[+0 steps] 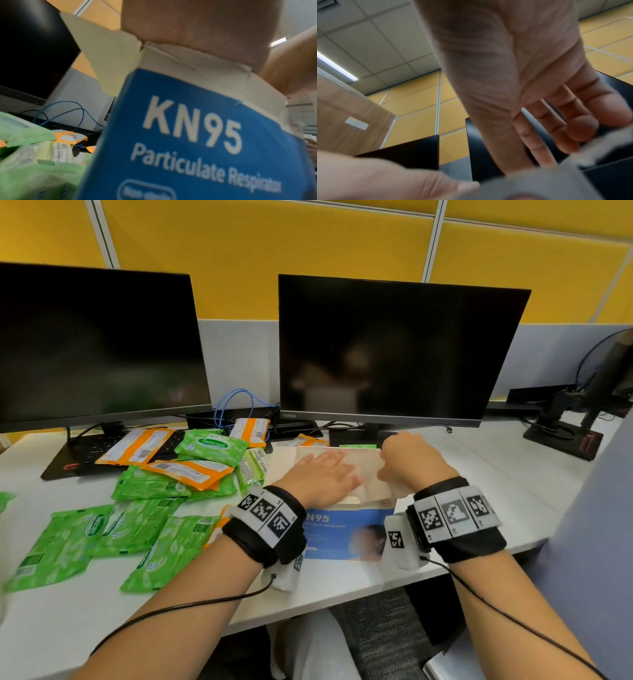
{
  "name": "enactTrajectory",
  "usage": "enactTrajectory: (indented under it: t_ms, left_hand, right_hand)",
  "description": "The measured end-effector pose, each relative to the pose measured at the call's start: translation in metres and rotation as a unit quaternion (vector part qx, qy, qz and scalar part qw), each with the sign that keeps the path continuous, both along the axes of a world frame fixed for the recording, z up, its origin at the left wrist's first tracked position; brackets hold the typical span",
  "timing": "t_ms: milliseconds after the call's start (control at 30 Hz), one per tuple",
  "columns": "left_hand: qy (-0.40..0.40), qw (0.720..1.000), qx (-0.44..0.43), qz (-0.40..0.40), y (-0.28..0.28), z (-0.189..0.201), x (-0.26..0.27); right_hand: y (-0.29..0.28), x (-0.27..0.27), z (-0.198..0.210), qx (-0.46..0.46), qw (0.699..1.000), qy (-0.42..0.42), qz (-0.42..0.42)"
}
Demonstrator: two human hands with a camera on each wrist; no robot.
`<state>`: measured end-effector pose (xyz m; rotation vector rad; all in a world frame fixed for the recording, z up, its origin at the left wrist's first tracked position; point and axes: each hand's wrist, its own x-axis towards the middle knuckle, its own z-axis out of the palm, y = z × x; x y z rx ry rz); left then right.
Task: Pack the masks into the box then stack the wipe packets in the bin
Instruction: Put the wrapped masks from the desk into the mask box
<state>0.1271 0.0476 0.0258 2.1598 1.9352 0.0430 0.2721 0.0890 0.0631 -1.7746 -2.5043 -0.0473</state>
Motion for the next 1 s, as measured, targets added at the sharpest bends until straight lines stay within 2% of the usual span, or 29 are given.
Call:
enactTrajectory:
  t_ms: [100,367,433,467,533,567,633,667,733,800,867,1000]
  left_hand:
    - [0.006,1.000,0.010,0.024,0.005,-0.006,0.004]
    - [0.013,0.997,0.022,0.070,0.015,-0.006,0.004]
    - [-0.023,0.990,0.110,0.081,0.015,-0.009,0.007]
    - [-0.044,0.979,0.177,0.090,0.013,-0.010,0.008]
    - [-0.101,0.948,0.278,0.114,0.012,-0.012,0.007]
    - [-0.145,0.939,0.284,0.131,0.011,-0.012,0.004]
    - [-0.223,0.932,0.240,0.158,0.013,-0.008,-0.004]
    - [-0.229,0.936,0.213,0.161,0.014,-0.006,-0.008]
    - [-0.147,0.964,0.172,0.137,0.014,-0.006,-0.014]
    - [-0.079,0.980,0.160,0.094,0.012,-0.010,-0.019]
    - [-0.059,0.983,0.153,0.079,0.009,-0.014,-0.022]
    - [-0.067,0.976,0.176,0.114,0.006,-0.014,-0.021]
  right_hand:
    - [-0.003,-0.003,-0.005,-0.016,0.999,-0.031,-0.024]
    - [-0.004,-0.008,-0.024,-0.024,0.998,-0.049,-0.007]
    - [0.000,-0.006,-0.021,0.024,1.000,0.002,-0.007]
    - [0.001,-0.005,-0.018,0.044,0.998,0.055,-0.003]
    - [0.002,-0.007,-0.011,0.023,0.993,0.117,0.000]
    - [0.000,-0.009,-0.009,-0.006,0.994,0.107,0.005]
    - [-0.003,-0.015,-0.012,-0.058,0.996,0.066,0.018]
    - [-0.005,-0.017,-0.013,-0.076,0.995,0.059,0.018]
    - [-0.006,-0.017,-0.013,-0.091,0.992,0.079,0.035]
    - [-0.006,-0.017,-0.010,-0.088,0.991,0.083,0.065]
    - [-0.007,-0.019,-0.007,-0.106,0.990,0.045,0.077]
    - [-0.006,-0.026,-0.013,-0.093,0.994,0.011,0.063]
